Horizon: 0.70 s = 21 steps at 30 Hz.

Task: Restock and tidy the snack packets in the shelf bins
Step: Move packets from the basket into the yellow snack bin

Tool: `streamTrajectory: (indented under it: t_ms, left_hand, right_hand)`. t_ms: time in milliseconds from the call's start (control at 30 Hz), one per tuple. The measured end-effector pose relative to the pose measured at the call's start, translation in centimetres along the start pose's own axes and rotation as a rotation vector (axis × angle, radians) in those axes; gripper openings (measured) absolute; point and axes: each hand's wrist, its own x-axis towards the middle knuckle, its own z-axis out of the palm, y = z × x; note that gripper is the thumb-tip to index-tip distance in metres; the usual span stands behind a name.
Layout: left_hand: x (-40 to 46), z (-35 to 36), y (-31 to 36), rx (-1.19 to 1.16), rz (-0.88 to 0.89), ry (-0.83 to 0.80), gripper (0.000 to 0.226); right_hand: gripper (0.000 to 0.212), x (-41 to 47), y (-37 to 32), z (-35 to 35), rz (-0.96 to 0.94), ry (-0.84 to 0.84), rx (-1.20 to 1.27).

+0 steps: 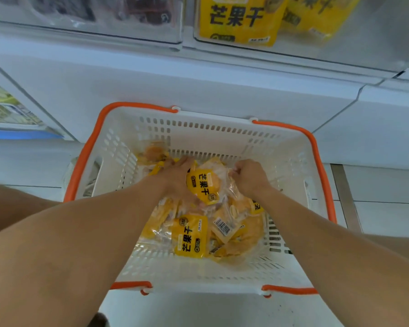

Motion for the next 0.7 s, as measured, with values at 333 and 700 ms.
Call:
streamTrajectory:
  t_ms: [333, 700]
  left_hand:
    - [0.9, 1.4, 4.2, 0.064, -0.129, 0.106, 0.068]
    - [-0.2, -1.8, 2.7, -1.020, -0.267, -0.002, 0.043]
  right_hand:
    - [0.042, -0.3, -2.1, 0.7, 0.016, -0.186, -0.072]
    - [0.021, -3.8, -1.2, 0.3, -0.066, -0.429, -0.613]
